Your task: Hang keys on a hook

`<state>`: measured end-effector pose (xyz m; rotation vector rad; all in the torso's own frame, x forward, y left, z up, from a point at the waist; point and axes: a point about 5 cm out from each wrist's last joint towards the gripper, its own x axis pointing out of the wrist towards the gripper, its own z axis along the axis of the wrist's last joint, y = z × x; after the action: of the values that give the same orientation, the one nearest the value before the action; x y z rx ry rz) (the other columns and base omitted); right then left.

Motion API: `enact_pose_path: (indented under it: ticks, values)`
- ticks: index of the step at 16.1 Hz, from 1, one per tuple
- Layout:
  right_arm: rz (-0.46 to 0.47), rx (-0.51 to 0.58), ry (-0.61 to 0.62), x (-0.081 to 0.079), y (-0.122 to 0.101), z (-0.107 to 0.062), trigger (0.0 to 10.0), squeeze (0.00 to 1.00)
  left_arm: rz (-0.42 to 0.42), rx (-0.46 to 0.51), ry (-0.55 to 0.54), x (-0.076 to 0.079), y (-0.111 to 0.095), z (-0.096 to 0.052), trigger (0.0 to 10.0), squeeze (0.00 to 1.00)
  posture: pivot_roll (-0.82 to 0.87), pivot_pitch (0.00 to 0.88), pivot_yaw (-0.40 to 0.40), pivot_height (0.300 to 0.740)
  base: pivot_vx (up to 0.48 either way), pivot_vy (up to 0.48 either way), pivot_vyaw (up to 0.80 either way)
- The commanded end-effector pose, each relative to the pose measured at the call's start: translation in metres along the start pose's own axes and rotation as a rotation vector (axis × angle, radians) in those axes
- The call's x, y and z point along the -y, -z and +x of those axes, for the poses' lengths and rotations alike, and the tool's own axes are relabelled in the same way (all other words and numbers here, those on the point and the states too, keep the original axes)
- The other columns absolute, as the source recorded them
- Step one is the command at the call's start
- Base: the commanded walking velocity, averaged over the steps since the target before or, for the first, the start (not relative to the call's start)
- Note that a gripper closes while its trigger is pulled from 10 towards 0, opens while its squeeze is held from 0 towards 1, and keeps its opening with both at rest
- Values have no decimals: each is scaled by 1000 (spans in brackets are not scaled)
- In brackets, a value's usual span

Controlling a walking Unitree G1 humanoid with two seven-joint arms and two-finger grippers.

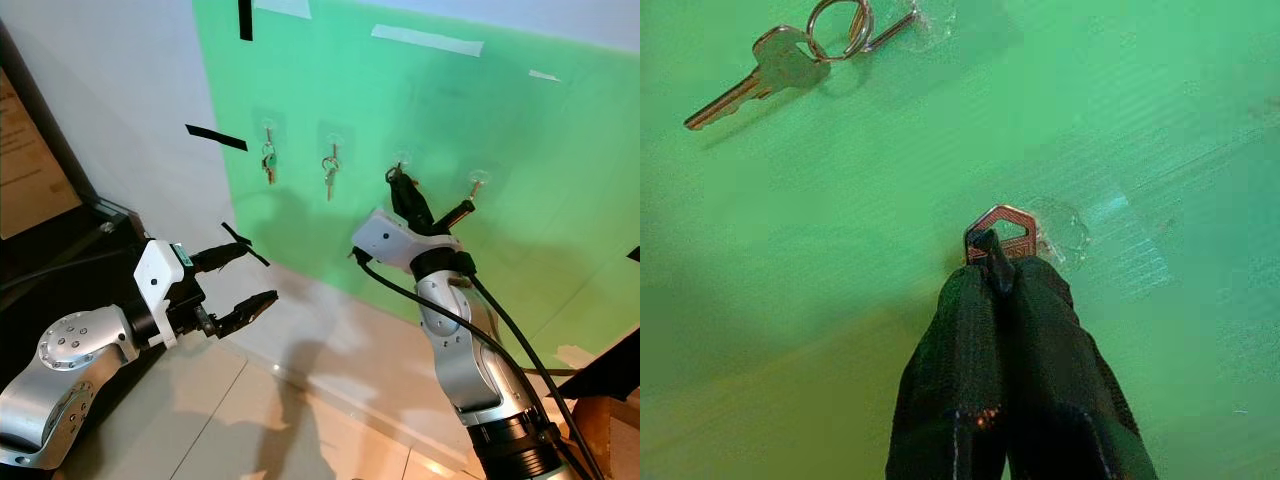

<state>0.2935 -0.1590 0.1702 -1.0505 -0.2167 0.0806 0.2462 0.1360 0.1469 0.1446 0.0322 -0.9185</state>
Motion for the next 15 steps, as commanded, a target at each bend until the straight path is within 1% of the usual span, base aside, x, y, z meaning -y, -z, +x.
enact_pose_path:
  ticks: [1, 3, 7, 9, 12, 15]
  values:
    - [8, -20, -15, 0, 2, 2, 10000, 0, 20, 8, 13, 0, -6, 0, 10000, 184, -56, 0, -11, 740, 0, 0, 0]
    - [6, -62, -57, -3, 7, 2, 10000, 0, 19, 8, 15, 0, -6, 0, 10000, 184, -56, 0, -11, 740, 0, 0, 0]
    - [4, -103, -85, -4, 12, 1, 10000, 0, 19, 7, 16, 0, -6, 0, 10000, 180, -56, 0, -9, 740, 0, 0, 0]
    - [-1, -107, -96, -5, 12, 1, 10000, 0, 18, 6, 17, -1, -6, 0, 10000, 180, -56, 0, -9, 740, 0, 0, 0]
    - [12, -97, -147, -10, 9, 1, 10000, 0, 17, 3, 21, 0, -5, 0, 10000, 184, -57, 0, -10, 740, 0, 0, 0]
    - [15, -83, -149, -10, 7, 0, 10000, 0, 20, 2, 21, 0, -5, 1, 10000, 184, -56, 0, -12, 740, 0, 0, 0]
